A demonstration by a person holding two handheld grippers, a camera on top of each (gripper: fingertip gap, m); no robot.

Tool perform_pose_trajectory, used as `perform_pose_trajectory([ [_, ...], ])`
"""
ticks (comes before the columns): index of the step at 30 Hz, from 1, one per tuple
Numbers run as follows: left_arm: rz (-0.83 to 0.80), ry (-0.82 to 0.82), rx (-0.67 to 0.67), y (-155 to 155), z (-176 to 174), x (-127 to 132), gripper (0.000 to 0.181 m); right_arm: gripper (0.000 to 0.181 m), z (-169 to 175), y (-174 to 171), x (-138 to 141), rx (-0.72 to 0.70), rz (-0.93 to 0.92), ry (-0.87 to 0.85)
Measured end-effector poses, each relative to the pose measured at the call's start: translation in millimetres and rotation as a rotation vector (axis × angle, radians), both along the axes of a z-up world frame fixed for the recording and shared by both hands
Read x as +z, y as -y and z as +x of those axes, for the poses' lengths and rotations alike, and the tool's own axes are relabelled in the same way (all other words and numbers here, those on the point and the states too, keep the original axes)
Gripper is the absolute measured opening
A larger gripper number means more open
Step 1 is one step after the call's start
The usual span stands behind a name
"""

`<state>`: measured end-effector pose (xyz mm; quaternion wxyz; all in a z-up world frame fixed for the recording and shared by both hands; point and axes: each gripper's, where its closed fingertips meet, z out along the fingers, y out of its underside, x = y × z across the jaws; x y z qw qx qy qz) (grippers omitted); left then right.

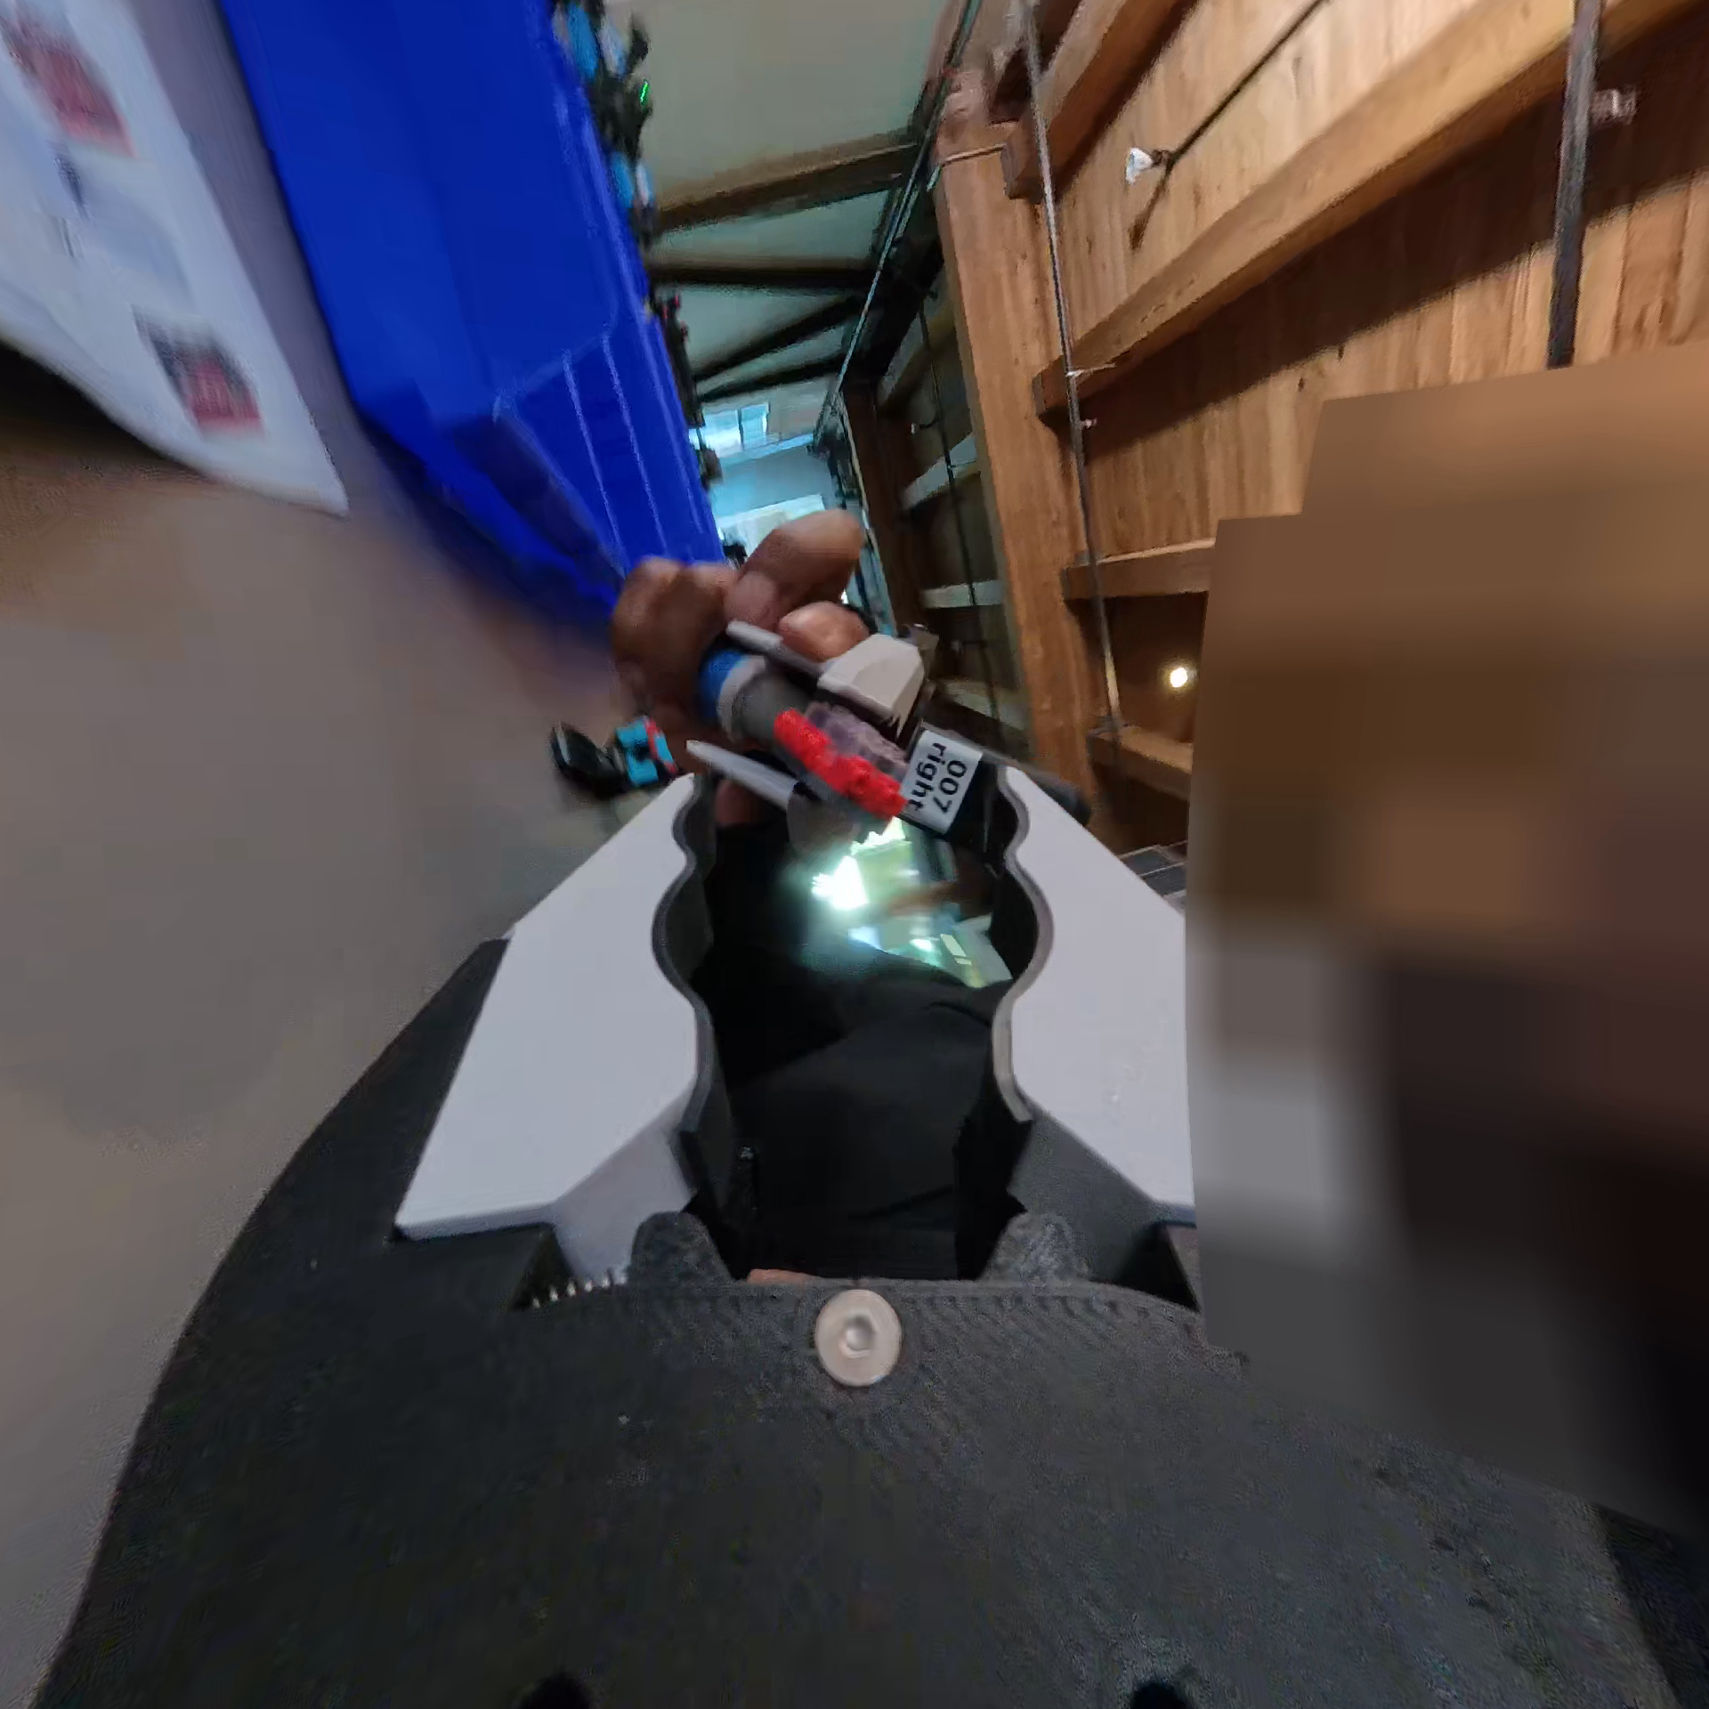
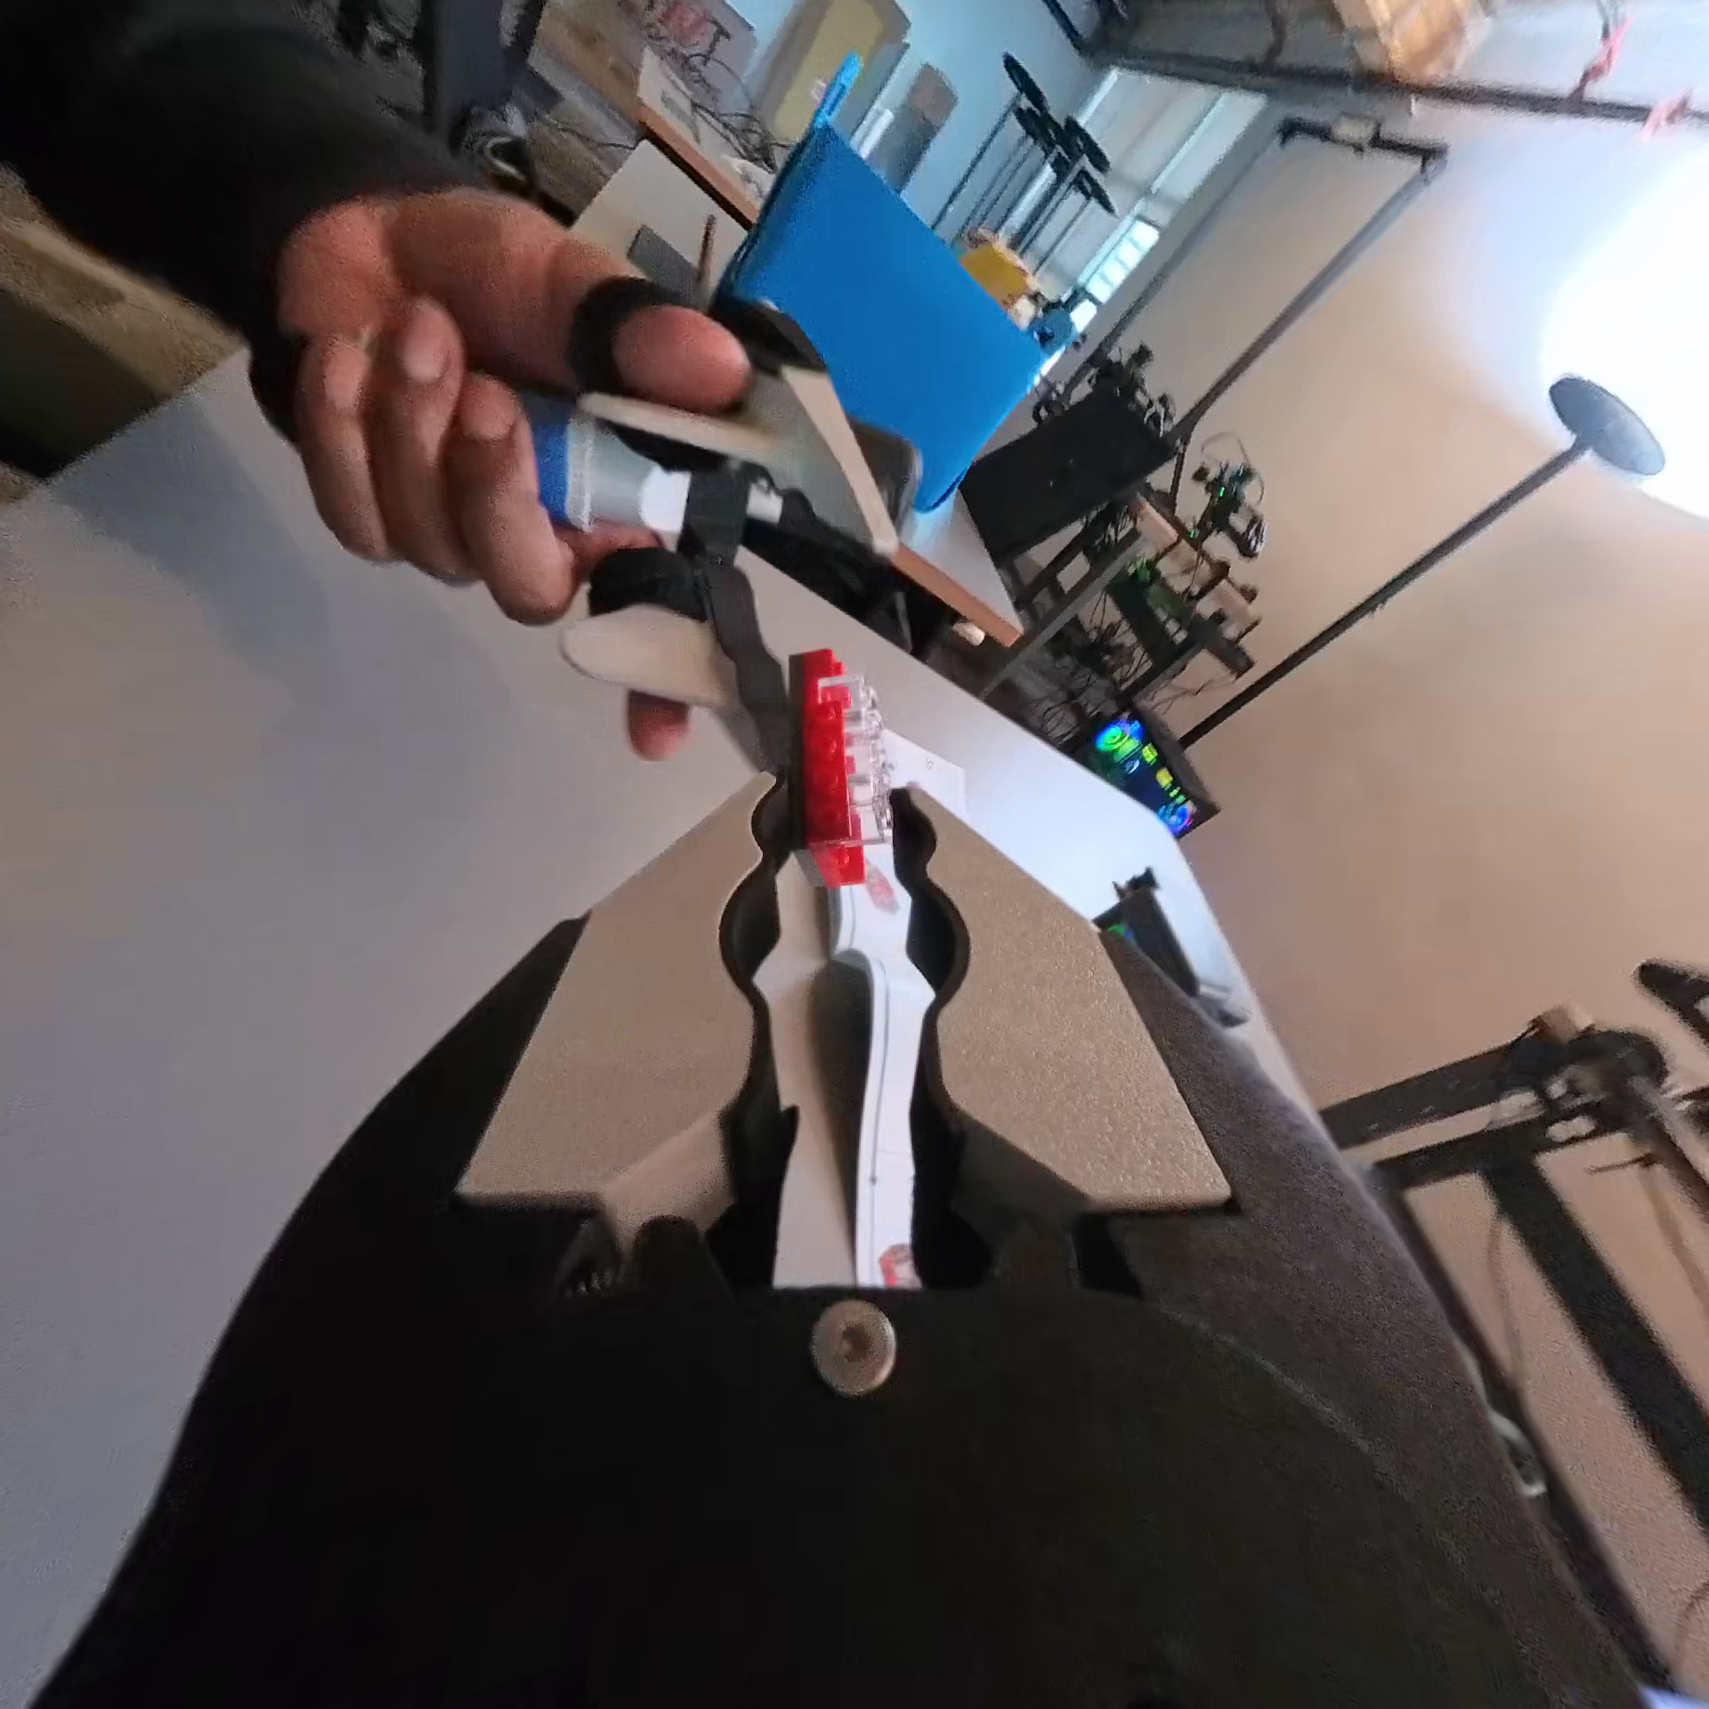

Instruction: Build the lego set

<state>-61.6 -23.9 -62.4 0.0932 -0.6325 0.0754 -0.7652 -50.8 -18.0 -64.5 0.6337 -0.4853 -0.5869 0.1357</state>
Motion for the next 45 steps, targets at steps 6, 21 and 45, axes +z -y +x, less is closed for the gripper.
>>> perform_pose_trajectory([
  [6,0.902,-0.172,0.174,-12.9,-18.3,7.4,0.062,0.021,-2.6,-3.5,7.7,-0.013,-0.228,-0.081],
  [21,1.736,-0.197,0.056,0.7,6.4,-2.5,0.031,0.021,-11.0,1.6,-1.0,0.015,-0.457,-0.089],
  [45,1.543,0.103,-0.117,12.3,5.8,-12.0,0.018,0.026,-13.4,18.0,-6.0,0.201,-0.381,-0.170],
])
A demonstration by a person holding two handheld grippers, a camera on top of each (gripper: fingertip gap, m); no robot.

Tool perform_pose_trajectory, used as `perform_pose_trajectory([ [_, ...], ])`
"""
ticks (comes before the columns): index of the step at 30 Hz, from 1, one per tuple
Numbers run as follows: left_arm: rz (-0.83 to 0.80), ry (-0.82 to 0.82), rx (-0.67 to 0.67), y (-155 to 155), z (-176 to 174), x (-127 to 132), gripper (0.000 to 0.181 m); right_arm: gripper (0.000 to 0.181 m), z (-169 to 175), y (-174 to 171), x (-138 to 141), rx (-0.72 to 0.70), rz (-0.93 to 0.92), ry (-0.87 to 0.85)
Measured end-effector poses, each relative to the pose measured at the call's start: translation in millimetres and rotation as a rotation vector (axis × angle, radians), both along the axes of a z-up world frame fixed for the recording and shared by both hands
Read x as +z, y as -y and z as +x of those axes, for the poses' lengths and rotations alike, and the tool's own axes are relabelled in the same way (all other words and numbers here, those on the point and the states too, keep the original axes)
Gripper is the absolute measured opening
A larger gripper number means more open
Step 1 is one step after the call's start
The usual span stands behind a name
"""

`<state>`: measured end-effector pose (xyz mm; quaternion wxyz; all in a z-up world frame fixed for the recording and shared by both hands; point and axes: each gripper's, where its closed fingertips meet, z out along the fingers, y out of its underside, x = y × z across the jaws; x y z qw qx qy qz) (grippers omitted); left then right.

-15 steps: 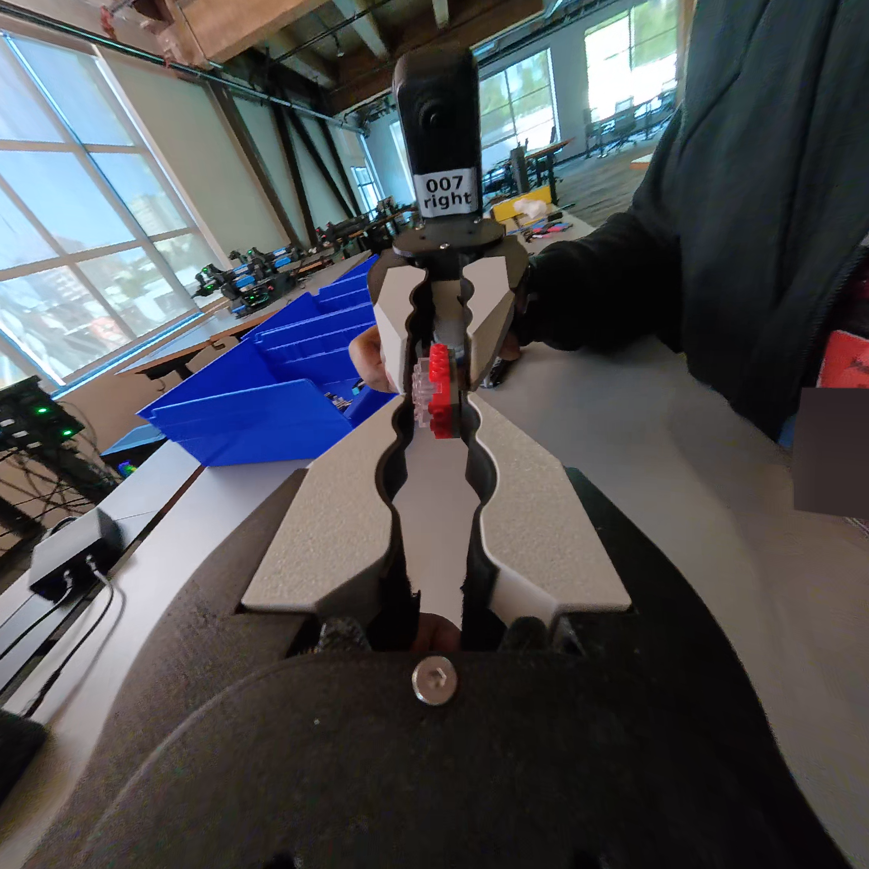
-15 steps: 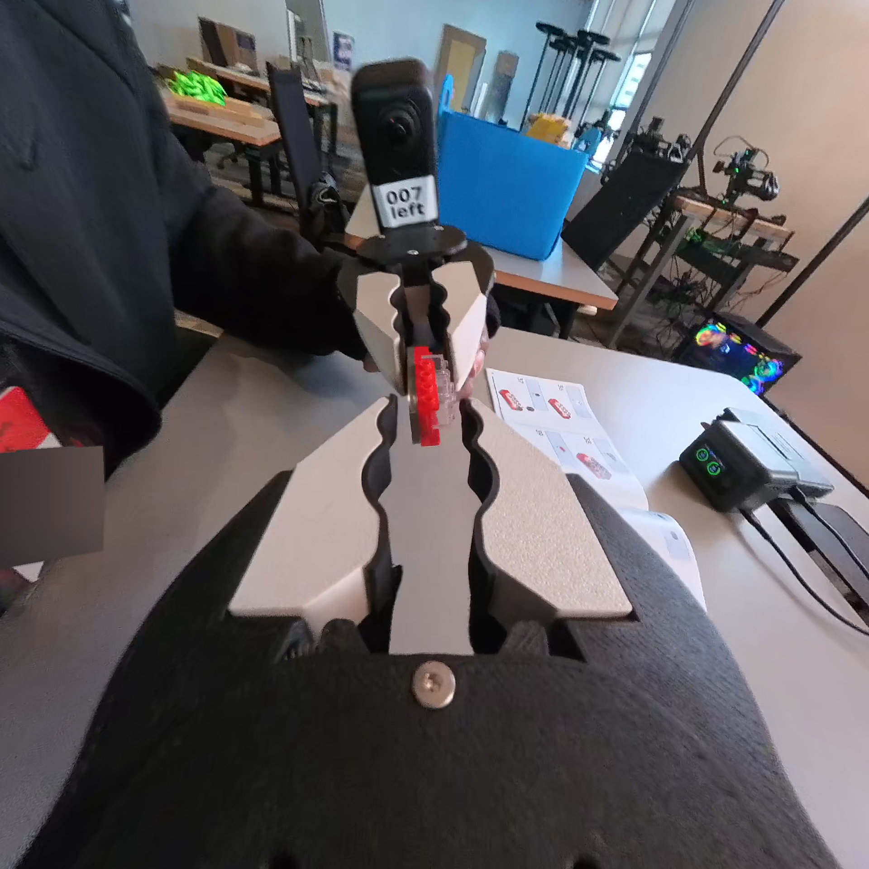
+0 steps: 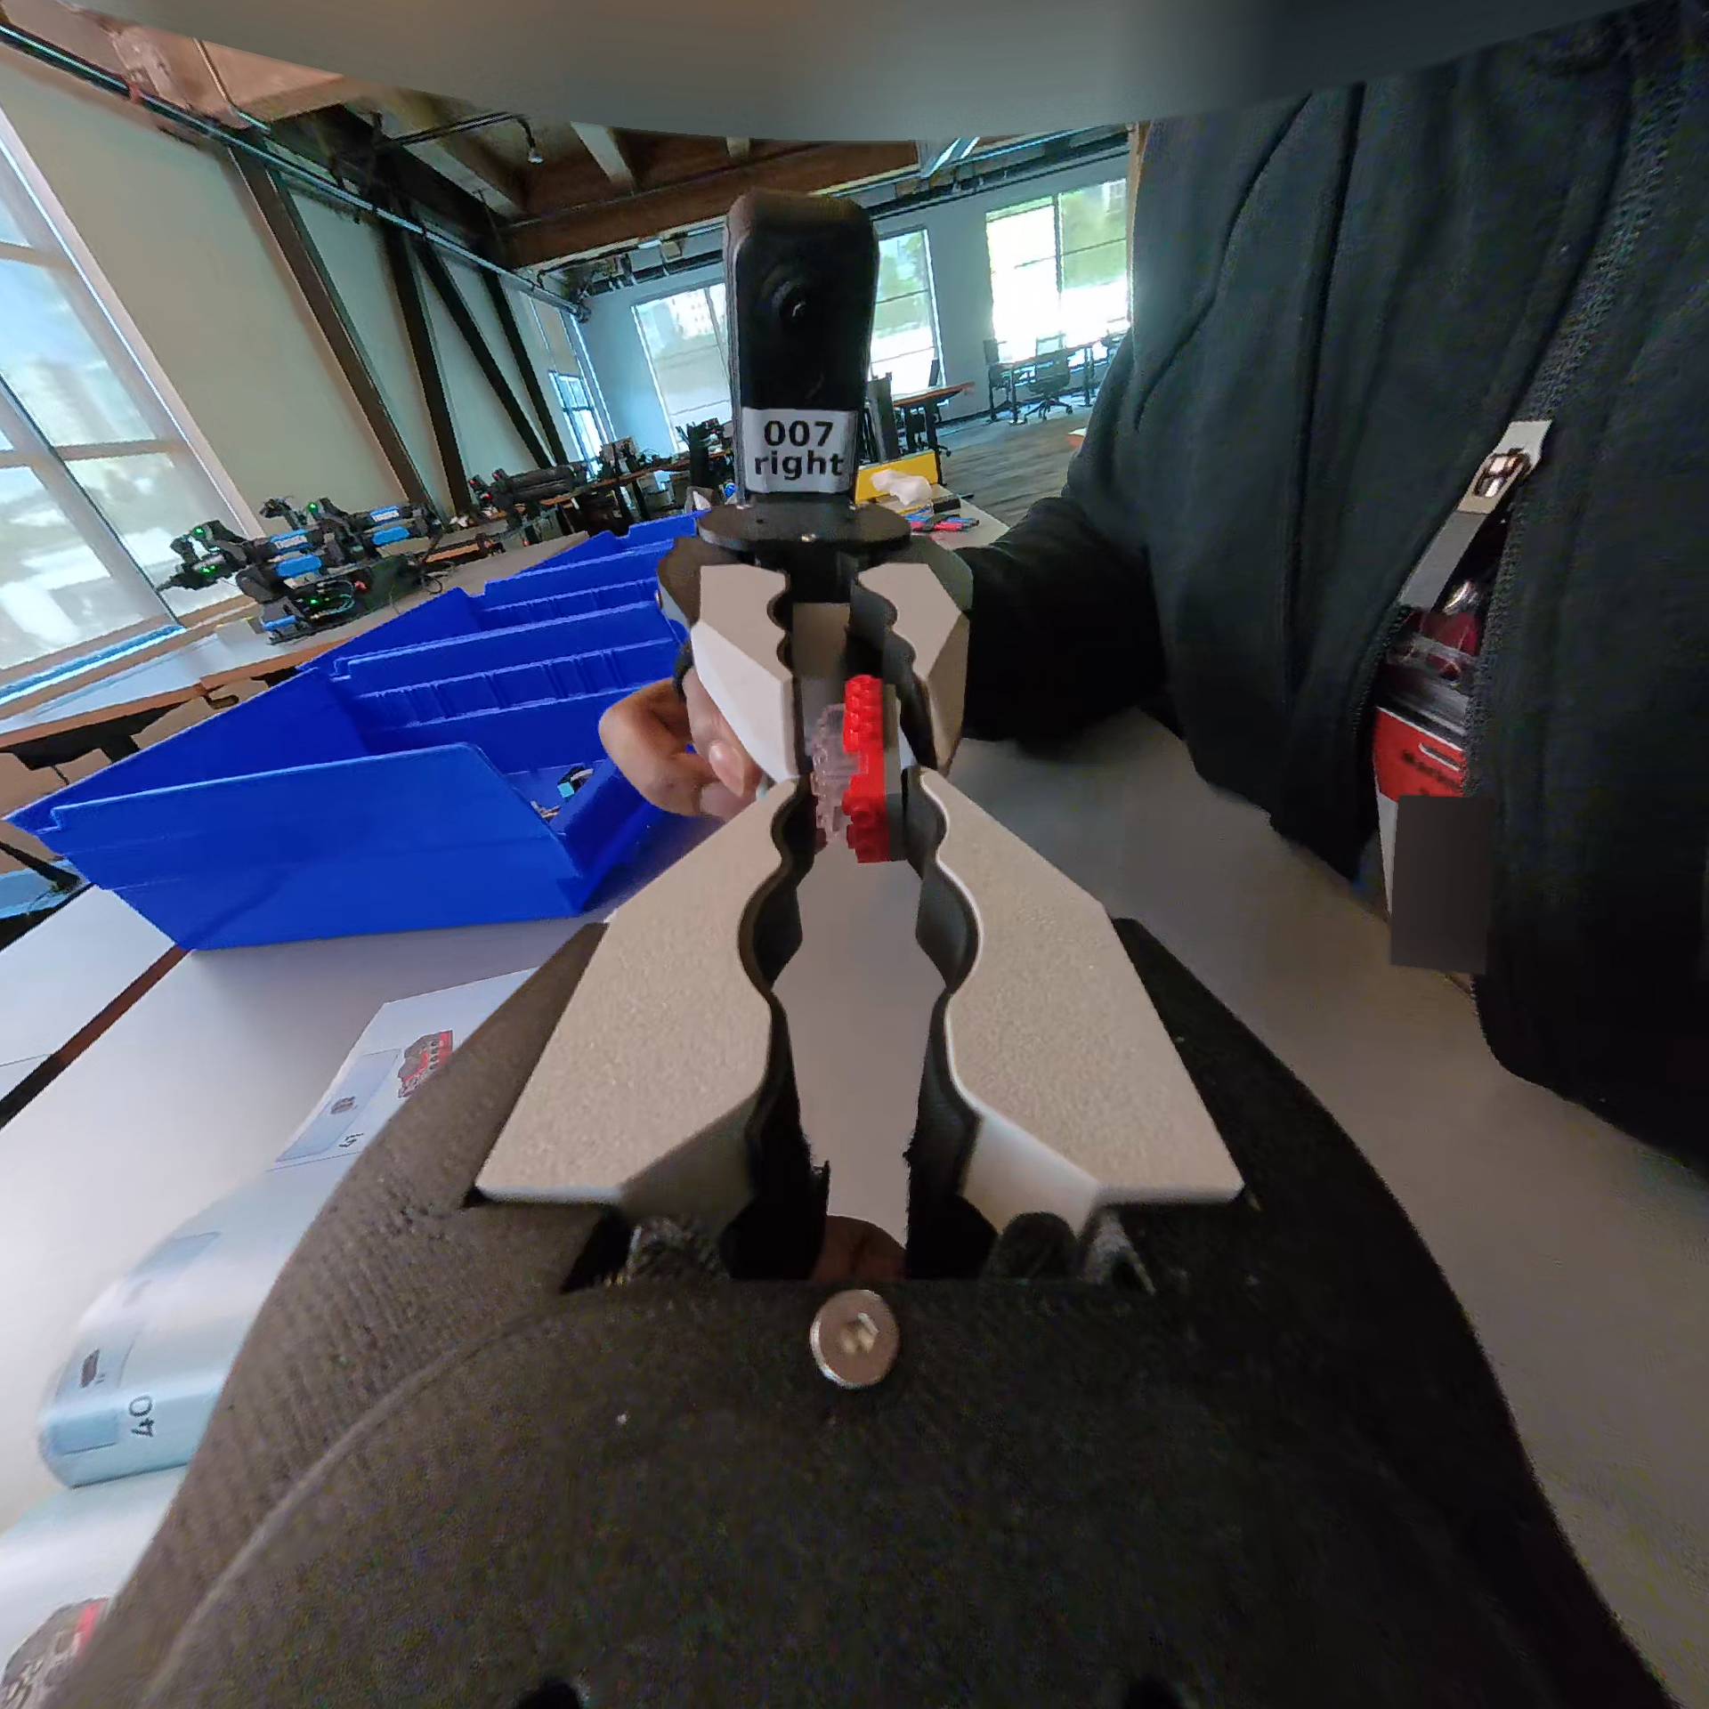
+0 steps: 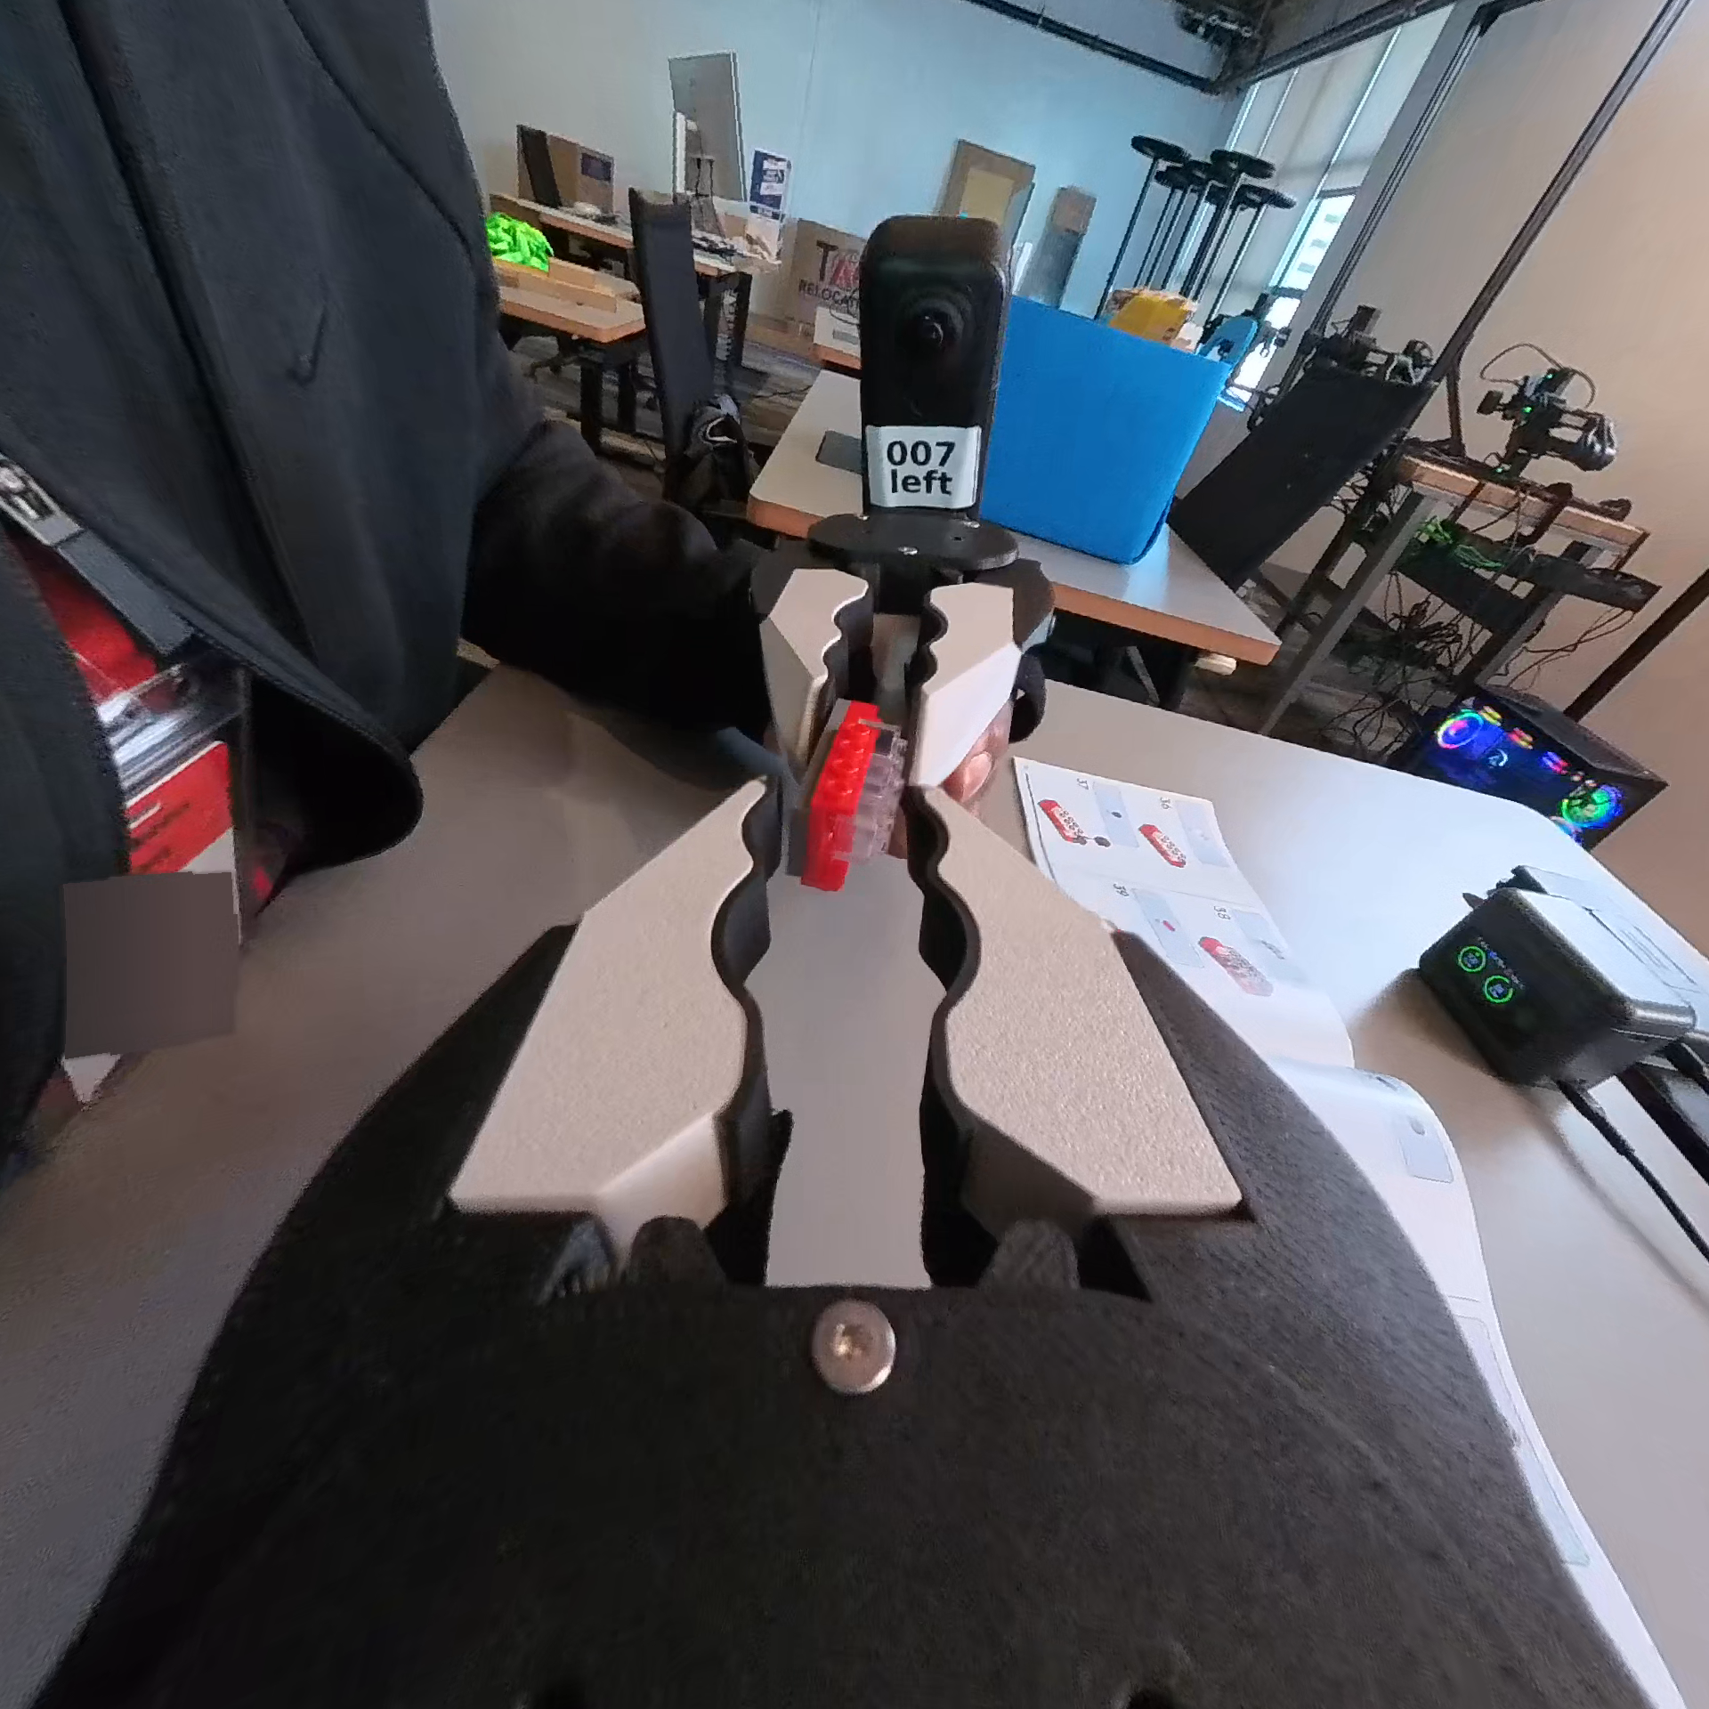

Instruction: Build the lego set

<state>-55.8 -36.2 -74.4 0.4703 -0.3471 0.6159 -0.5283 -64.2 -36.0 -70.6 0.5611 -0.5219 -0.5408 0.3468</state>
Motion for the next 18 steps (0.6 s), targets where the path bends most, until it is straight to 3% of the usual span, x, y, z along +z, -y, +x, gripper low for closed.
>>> perform_pose_trajectory([
  [18,-0.034,-0.022,0.007,-4.0,-2.1,-5.1,0.018,0.023,2.4,-2.1,-3.2,-0.031,0.087,0.002],
])
